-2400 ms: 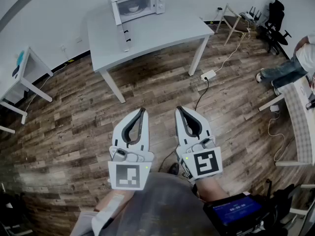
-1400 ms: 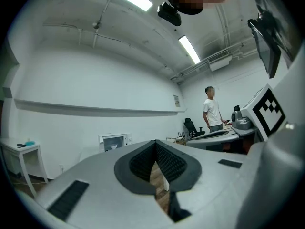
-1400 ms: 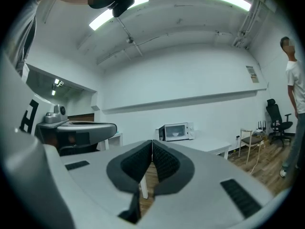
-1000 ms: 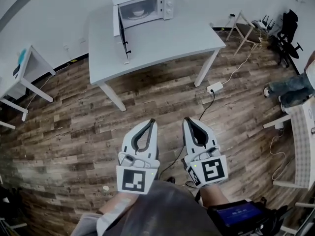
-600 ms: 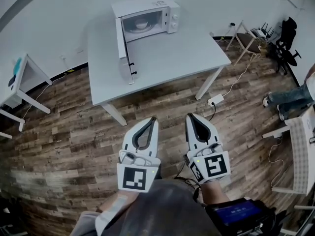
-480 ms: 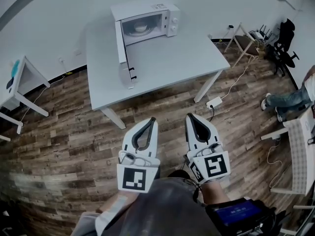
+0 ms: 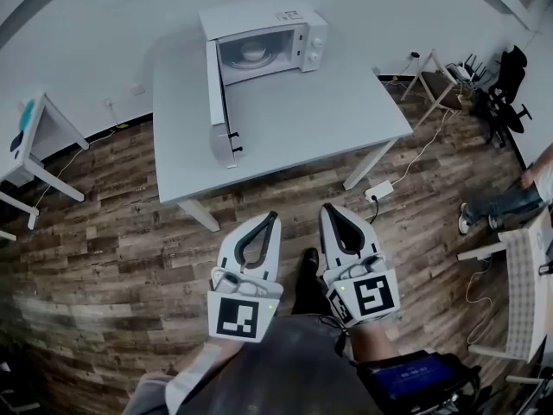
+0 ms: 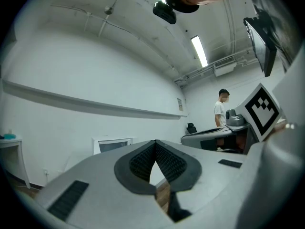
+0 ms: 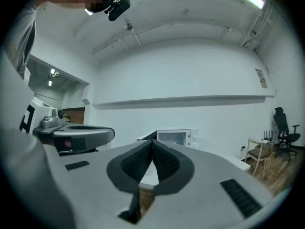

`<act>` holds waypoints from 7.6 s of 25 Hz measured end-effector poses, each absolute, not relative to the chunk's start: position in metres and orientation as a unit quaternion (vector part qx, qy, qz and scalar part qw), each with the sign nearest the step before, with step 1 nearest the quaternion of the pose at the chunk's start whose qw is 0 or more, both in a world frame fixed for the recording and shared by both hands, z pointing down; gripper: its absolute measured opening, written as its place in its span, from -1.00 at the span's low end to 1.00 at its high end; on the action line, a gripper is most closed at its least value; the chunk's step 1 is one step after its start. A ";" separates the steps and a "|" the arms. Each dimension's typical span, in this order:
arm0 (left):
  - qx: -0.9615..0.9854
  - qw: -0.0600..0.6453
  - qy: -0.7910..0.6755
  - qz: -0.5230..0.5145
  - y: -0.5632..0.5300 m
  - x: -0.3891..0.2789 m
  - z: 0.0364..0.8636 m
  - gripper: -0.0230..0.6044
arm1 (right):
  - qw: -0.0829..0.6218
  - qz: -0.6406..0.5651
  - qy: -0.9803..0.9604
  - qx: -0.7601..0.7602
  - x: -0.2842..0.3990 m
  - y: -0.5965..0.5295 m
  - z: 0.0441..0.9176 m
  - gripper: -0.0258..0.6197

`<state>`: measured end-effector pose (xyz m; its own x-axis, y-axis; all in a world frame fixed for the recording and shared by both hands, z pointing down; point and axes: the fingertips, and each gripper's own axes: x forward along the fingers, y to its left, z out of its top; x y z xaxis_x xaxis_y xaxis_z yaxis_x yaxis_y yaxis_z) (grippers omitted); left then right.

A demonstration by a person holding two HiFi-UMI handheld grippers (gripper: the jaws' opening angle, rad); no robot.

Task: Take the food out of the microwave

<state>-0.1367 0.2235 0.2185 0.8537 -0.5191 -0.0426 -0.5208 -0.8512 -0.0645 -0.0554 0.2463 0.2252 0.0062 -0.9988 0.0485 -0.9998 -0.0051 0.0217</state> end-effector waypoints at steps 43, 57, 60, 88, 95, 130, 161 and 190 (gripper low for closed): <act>-0.915 0.038 0.400 -0.036 -0.050 0.078 0.231 -0.91 | 0.033 0.039 -0.811 0.583 0.144 -0.043 0.253 -0.90; -0.900 0.005 0.436 -0.020 -0.203 0.061 0.251 -0.91 | 0.075 0.011 -0.826 0.559 0.129 -0.214 0.262 -0.90; -0.901 -0.005 0.434 -0.020 -0.214 0.063 0.252 -0.91 | 0.083 0.014 -0.824 0.560 0.131 -0.231 0.260 -0.90; -0.880 -0.070 0.469 -0.037 -0.252 0.092 0.308 -0.91 | 0.126 0.052 -0.834 0.535 0.141 -0.310 0.351 -0.89; -0.879 -0.102 0.463 -0.039 -0.261 0.089 0.338 -0.91 | 0.141 0.059 -0.829 0.538 0.134 -0.333 0.390 -0.88; -0.868 -0.148 0.473 -0.033 -0.285 0.062 0.353 -0.91 | 0.203 0.036 -0.793 0.573 0.122 -0.417 0.425 0.58; -0.876 -0.145 0.458 -0.036 -0.263 0.062 0.343 -0.91 | 0.201 0.070 -0.797 0.564 0.123 -0.404 0.430 0.79; -0.860 -0.115 0.495 -0.037 -0.184 0.069 0.324 -0.91 | 0.219 0.045 -0.840 0.495 0.121 -0.258 0.425 0.79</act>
